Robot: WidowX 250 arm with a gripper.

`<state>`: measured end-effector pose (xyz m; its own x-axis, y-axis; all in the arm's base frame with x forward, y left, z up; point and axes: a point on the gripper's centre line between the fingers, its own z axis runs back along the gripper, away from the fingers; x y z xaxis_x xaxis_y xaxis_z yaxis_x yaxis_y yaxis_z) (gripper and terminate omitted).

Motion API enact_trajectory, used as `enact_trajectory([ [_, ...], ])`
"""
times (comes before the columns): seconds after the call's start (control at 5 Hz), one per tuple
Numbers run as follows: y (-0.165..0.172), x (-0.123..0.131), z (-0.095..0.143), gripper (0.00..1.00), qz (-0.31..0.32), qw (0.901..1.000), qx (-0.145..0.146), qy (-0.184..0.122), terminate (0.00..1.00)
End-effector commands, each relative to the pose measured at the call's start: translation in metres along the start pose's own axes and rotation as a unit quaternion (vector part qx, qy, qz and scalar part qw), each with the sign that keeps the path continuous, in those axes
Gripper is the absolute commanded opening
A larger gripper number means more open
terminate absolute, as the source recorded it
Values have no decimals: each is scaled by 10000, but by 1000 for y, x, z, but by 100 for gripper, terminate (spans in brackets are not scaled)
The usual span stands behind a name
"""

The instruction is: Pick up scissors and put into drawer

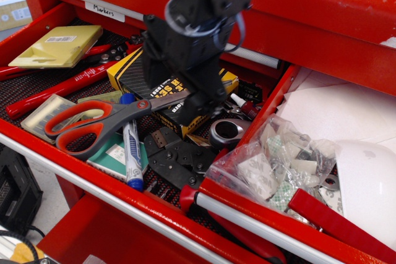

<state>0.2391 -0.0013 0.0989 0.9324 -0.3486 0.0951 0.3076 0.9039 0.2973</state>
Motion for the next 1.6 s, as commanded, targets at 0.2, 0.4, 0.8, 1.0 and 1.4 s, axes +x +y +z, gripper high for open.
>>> enact_trajectory([
  [0.2, 34, -3, -29, 100, -193, 9981, -212, -541, 0],
  [0.4, 34, -3, -42, 100, -251, 9971, -348, -622, 0],
  [0.8, 34, -4, -59, 100, -224, 9958, -579, -669, 0],
  [1.0, 32, -1, -59, 0, -195, 9960, -547, -678, 0],
  [1.4, 40, 2, -45, 0, -397, 9964, -575, -487, 0],
])
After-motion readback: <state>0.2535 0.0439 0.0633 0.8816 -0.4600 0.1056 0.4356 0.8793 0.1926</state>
